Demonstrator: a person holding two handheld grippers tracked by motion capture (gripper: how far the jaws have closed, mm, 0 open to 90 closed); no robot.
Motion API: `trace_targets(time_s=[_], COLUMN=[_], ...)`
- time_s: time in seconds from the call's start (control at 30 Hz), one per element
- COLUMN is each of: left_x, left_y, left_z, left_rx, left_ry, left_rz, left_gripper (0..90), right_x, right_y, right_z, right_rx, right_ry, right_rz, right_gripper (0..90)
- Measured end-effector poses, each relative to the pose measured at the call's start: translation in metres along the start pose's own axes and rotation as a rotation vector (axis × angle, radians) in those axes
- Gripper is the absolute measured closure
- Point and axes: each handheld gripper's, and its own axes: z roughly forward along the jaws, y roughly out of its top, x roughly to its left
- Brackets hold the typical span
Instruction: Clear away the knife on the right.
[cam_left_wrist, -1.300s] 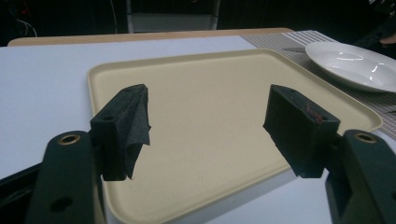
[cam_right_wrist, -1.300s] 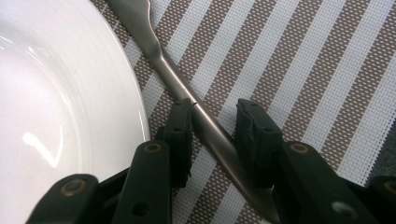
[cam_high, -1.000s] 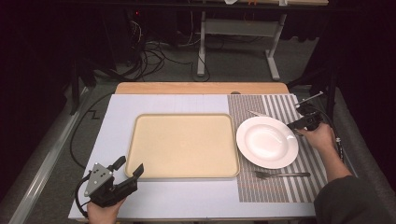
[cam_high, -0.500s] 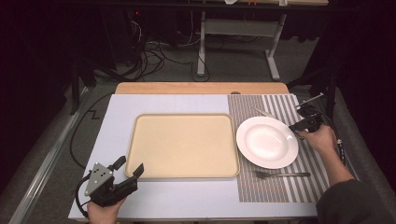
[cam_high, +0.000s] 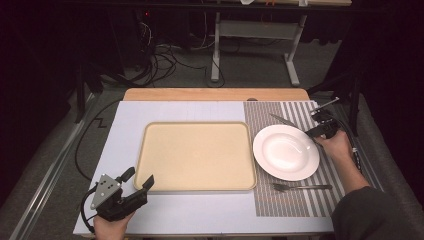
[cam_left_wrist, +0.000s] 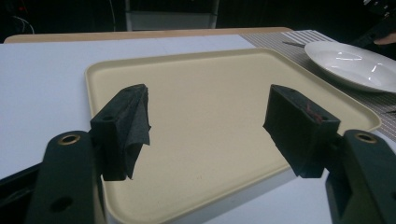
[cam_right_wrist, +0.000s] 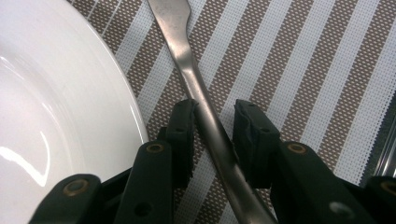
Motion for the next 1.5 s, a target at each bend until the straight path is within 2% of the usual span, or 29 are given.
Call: trace_targets(time_s=[0.07,0.13,0.27,0.5,0.77,0.93,1.13,1.33,1.5], left_x=[0.0,0.0,0.0,0.0,0.0,-0.001,-0.001,0.001,0.005], left_y=[0.0,0.0,0.0,0.0,0.0,0.0,0.0,0.001,0.002], left_z=[0.0,-0.001,-0.001,-0.001,0.0,0.002,0.004,0.004,0.0], left_rx=[0.0,-0.001,-0.001,-0.001,0.002,0.006,0.023,0.02,0.0], left_ry=[-0.001,-0.001,-0.003,-0.005,-0.009,-0.02,-0.029,-0.041,-0.028], left_rz=[0.0,0.0,-0.001,0.002,0.006,0.008,0.03,0.041,0.033], left_gripper=[31.8,31.8,31.7,31.8,31.8,31.7,31.4,31.1,31.2], right_x=[0.002,0.003,0.004,0.005,0.004,0.001,0.002,0.009,0.023], right_y=[0.001,0.002,0.001,0.001,-0.003,-0.005,-0.009,-0.013,-0.016], right_z=[0.001,0.001,0.0,0.0,-0.005,-0.015,-0.037,-0.05,-0.068], right_rx=[0.001,-0.001,0.003,0.007,-0.015,-0.05,-0.099,-0.113,-0.132], right_ry=[-0.007,-0.015,-0.009,-0.021,-0.035,-0.034,-0.022,-0.024,-0.019], right_rz=[0.005,-0.01,-0.009,-0.005,-0.009,0.003,-0.002,0.001,-0.007], right_gripper=[71.8,73.8,79.6,80.0,80.1,80.1,80.1,80.1,80.1])
